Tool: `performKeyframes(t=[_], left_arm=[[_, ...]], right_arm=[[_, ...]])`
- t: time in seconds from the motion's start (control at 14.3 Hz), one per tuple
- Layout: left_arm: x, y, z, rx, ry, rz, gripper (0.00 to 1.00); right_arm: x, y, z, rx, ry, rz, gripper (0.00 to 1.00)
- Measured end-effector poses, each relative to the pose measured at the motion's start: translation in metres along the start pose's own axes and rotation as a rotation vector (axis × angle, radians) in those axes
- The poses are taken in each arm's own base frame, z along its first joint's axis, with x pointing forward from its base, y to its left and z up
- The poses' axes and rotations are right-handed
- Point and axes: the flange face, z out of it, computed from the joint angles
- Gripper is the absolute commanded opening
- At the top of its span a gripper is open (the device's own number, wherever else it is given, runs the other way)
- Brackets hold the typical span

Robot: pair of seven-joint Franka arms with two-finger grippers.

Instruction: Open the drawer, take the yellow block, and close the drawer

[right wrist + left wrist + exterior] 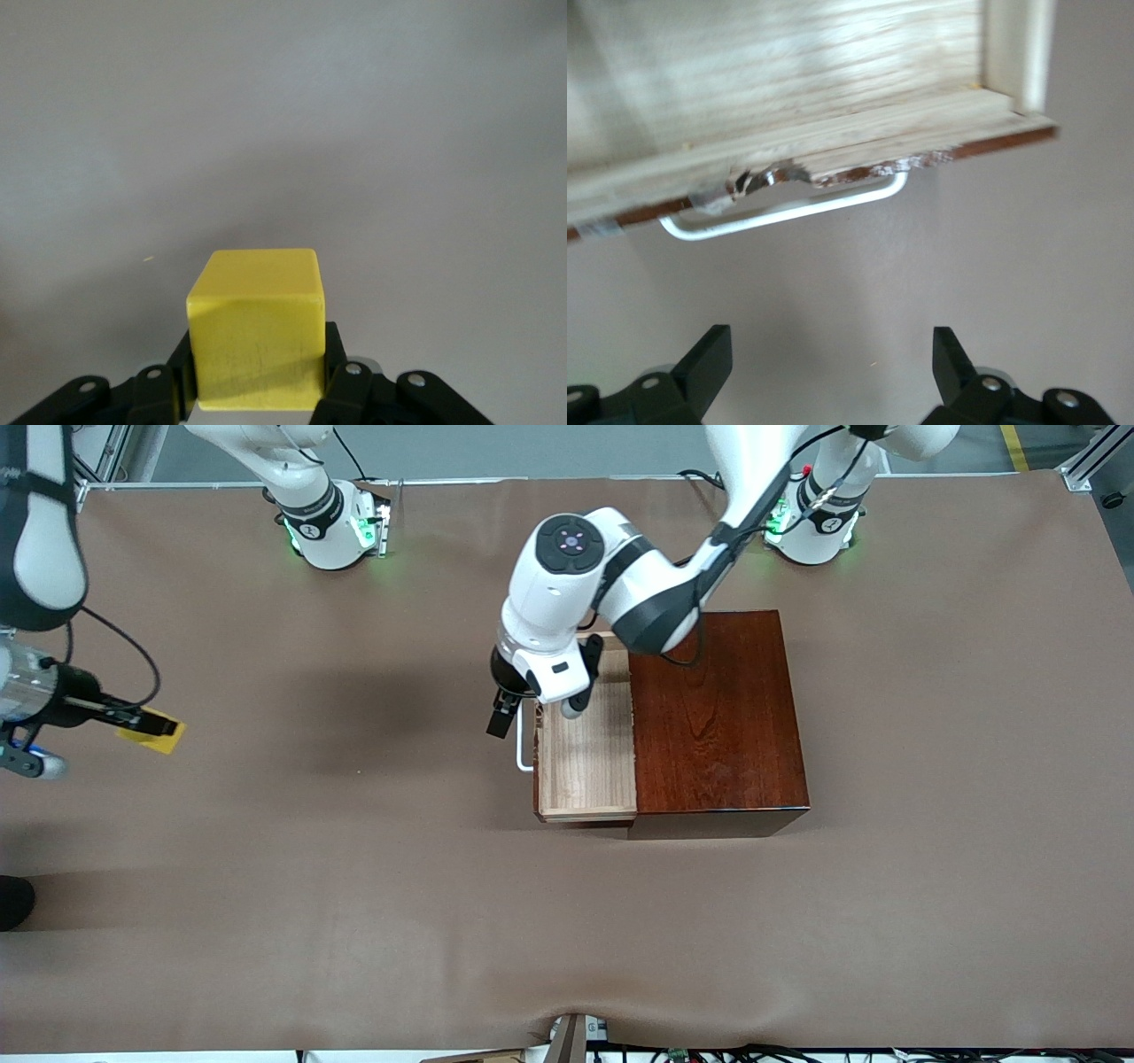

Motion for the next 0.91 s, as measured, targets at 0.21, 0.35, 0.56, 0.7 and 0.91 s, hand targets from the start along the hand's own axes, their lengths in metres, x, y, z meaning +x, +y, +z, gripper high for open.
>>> performKeyframes(t=[0.21, 0.35, 0.56, 0.7, 0.91], left_arm=[[0.001, -0.011, 0.040, -0.010, 0.068, -0.148, 1.00], [0.000, -0.020, 0.056, -0.001, 0.095, -0.156, 1.00], [0.010, -0.025, 0.067, 0.006, 0.203, -0.123, 1.00], [0.015, -0.027, 0.069, 0.037, 0.253, -0.103, 1.00], [0.019, -0.027, 0.064, 0.071, 0.287, -0.085, 1.00]], right_arm=[[0.010, 0.058, 0.030, 0.002, 0.056, -0.064, 0.06], [0.023, 0.084, 0.050, -0.012, 0.101, -0.095, 0.05], [0.051, 0.126, 0.100, -0.030, 0.130, -0.152, 0.05], [0.078, 0.145, 0.128, -0.038, 0.126, -0.192, 0.05], [0.126, 0.156, 0.159, -0.052, 0.130, -0.240, 0.05]])
